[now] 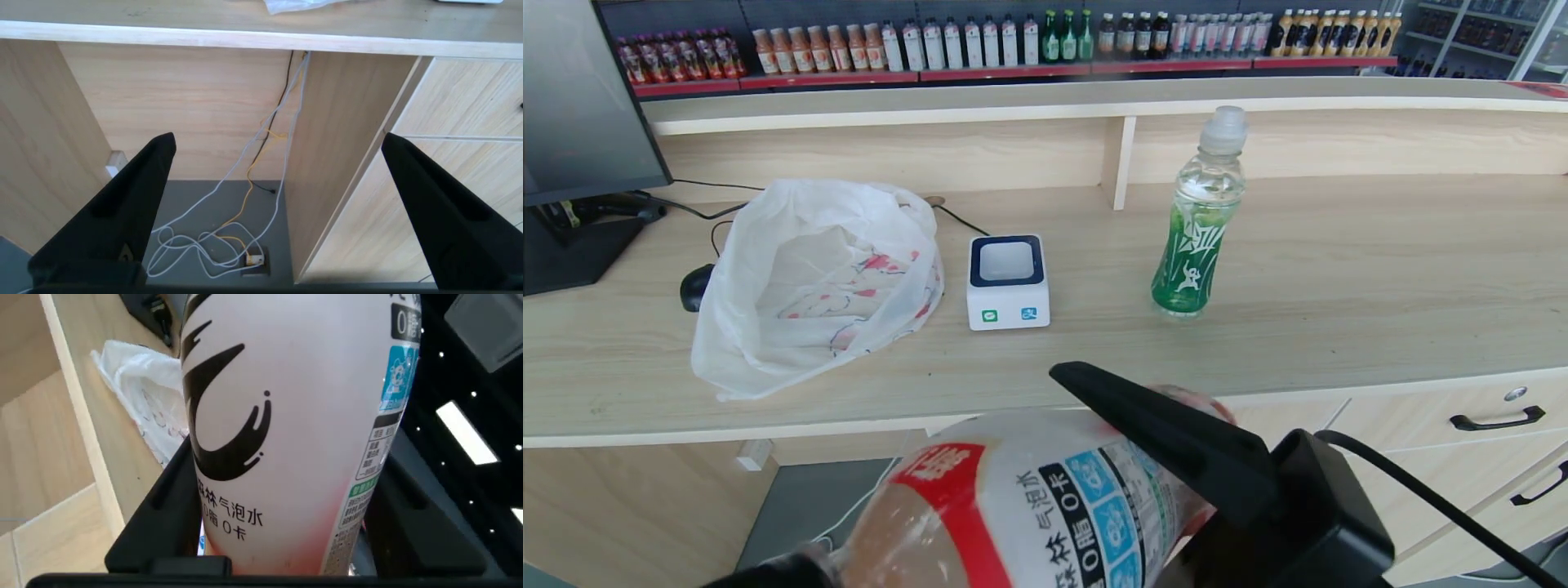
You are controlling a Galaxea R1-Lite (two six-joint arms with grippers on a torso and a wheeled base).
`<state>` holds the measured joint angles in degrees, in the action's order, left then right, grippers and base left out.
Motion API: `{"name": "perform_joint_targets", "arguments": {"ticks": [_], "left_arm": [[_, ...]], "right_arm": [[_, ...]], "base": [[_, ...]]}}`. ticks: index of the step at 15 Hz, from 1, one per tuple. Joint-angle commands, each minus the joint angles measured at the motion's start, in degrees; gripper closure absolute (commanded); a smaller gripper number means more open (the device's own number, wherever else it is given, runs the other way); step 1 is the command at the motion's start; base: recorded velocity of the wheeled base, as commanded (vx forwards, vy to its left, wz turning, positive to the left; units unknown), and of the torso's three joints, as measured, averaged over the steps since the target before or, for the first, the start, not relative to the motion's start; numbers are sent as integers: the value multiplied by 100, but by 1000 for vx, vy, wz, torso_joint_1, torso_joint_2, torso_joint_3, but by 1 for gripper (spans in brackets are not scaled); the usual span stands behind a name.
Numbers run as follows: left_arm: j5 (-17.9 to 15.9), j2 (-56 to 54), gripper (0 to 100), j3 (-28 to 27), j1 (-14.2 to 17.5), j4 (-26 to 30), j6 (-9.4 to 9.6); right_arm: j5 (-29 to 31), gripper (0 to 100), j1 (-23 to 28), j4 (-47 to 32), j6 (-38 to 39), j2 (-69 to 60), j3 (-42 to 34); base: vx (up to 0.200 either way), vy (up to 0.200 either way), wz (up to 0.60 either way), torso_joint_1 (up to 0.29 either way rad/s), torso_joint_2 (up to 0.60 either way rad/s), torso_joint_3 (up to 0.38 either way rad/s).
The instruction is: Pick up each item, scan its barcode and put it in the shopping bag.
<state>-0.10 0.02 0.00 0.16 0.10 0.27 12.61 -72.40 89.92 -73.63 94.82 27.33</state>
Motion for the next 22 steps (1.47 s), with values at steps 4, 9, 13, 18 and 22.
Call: {"name": "perform_joint_targets", "arguments": {"ticks": [4, 9, 13, 18, 22], "left_arm": [[1, -2, 0, 0, 2, -1, 0], [1, -2, 0, 0, 2, -1, 0], [1, -2, 0, 0, 2, -1, 0], [1, -2, 0, 0, 2, -1, 0], [1, -2, 0, 0, 2, -1, 0]], "right_arm": [[-65, 100, 174, 8, 1404, -297, -466], [392, 100, 411, 8, 3927, -253, -483], [93, 100, 1026, 8, 4981, -148, -351], [58, 100, 1967, 8, 6449, 371, 440], [119, 100, 2555, 8, 7275, 924, 1275]], "base": [[0, 0, 0, 0, 0, 0], [0, 0, 0, 0, 0, 0], [0, 0, 0, 0, 0, 0], [0, 0, 0, 0, 0, 0], [0, 0, 0, 0, 0, 0]]}}
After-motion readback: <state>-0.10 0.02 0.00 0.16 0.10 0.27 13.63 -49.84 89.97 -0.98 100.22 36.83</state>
